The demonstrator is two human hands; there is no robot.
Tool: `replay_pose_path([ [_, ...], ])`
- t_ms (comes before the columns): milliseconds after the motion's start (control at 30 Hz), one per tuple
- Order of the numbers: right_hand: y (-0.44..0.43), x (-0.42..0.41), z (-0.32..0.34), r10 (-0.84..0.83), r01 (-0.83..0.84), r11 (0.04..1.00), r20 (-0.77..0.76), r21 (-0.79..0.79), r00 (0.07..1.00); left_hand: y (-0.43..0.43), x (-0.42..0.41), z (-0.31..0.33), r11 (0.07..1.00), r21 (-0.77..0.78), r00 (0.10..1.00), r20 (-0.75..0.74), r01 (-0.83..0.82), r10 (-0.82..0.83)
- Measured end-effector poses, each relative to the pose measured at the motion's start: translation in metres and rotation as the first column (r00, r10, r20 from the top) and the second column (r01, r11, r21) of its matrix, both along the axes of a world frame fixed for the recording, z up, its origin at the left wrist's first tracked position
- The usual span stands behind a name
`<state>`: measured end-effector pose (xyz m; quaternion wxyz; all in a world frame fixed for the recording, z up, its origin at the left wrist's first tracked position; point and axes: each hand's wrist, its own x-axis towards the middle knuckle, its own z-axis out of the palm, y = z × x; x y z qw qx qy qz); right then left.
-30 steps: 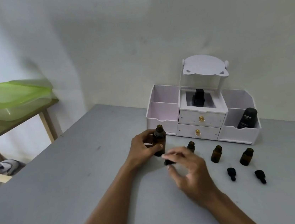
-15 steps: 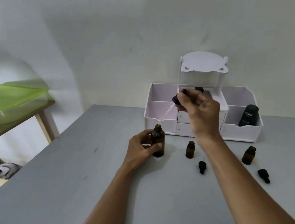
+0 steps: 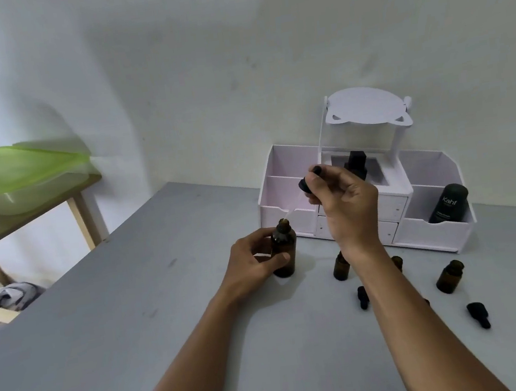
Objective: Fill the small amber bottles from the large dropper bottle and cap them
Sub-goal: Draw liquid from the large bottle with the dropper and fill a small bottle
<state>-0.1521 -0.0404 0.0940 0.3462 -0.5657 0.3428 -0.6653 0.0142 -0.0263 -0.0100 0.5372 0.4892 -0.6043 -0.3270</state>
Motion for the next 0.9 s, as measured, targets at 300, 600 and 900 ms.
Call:
replay_pose_path([
  [300, -0.010, 0.011, -0.010, 0.014, -0.005, 0.999, -0.277, 0.034, 0.961, -0.001, 0.000, 0.000, 1.000, -0.009, 1.000, -0.008, 0.000, 0.000],
  [600, -0.015, 0.010, -0.028, 0.058, -0.015, 0.995, -0.469, 0.095, 0.881, -0.002, 0.001, 0.000, 1.000, -0.023, 1.000, 0.006, -0.006, 0.006],
  [900, -0.012, 0.015, -0.032, -0.008, 0.031, 0.999, -0.471, 0.042, 0.882, -0.001, 0.000, -0.003, 1.000, -0.025, 1.000, 0.029, -0.010, 0.011],
])
